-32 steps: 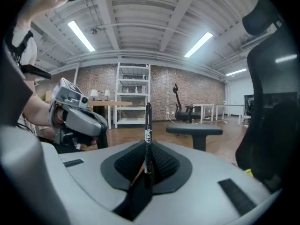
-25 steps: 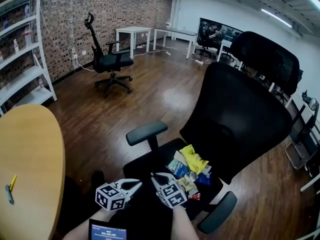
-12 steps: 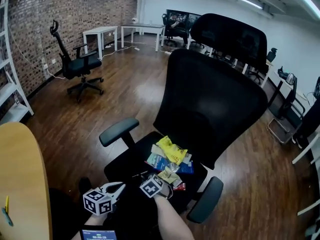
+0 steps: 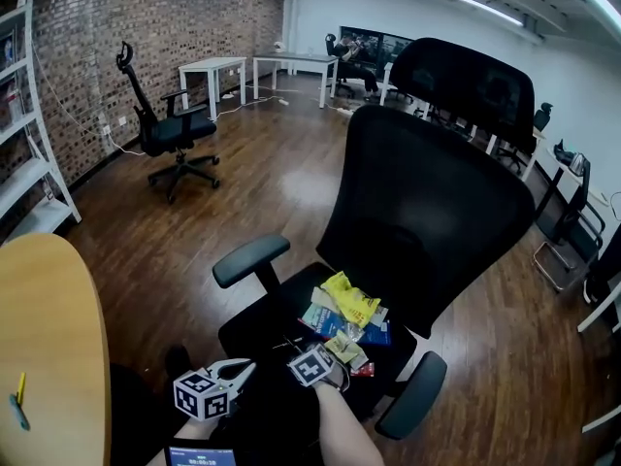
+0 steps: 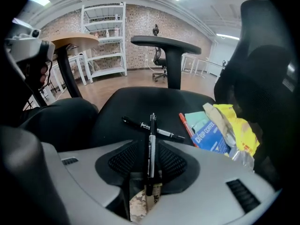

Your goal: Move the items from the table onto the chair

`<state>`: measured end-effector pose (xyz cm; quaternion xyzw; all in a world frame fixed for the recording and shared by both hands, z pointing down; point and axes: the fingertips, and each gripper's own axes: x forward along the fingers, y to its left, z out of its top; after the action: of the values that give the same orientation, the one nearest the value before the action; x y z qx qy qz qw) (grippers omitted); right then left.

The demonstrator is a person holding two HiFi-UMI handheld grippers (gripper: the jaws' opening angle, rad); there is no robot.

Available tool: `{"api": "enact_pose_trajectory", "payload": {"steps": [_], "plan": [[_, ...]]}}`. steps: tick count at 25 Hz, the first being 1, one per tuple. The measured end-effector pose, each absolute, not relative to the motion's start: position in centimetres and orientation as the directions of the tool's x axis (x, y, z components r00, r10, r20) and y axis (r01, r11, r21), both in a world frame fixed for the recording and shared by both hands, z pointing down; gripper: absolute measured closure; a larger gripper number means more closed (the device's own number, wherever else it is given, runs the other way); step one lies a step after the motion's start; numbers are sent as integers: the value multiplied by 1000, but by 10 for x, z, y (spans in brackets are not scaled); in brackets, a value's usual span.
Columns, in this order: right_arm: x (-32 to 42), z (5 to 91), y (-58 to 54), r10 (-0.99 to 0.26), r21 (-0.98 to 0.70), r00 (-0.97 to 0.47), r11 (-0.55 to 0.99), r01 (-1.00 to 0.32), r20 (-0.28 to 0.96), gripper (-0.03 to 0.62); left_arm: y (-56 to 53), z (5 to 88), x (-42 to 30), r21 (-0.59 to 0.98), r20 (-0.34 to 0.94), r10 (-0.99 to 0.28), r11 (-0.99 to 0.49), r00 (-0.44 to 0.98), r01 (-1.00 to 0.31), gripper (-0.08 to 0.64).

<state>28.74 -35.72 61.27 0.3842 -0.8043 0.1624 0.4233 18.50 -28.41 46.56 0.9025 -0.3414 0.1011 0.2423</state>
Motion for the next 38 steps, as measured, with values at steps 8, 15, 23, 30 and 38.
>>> {"api": "enact_pose_trajectory", "payload": {"steps": [8, 15, 23, 30, 38], "plan": [[274, 556, -367, -607, 107, -393, 623, -775, 690, 448, -282, 467, 183, 372, 353, -569, -643, 743, -670, 554], [244, 509, -362, -691, 71, -507, 624, -778, 516, 592, -284, 444, 171, 350, 312, -603, -645, 734, -679, 554], [170, 383, -342, -655, 10, -746, 752, -659, 120, 592, -265, 380, 138, 251, 239, -669, -657, 704, -711, 554], [58, 253, -273, -379, 61, -922, 922, -383, -77, 592, -226, 279, 62, 235, 78, -766, -608, 639, -758, 554], [-34, 222, -214, -148, 90, -983, 983, -158, -107, 591, -175, 230, -35, 178, -9, -902, -426, 431, -887, 554]]}}
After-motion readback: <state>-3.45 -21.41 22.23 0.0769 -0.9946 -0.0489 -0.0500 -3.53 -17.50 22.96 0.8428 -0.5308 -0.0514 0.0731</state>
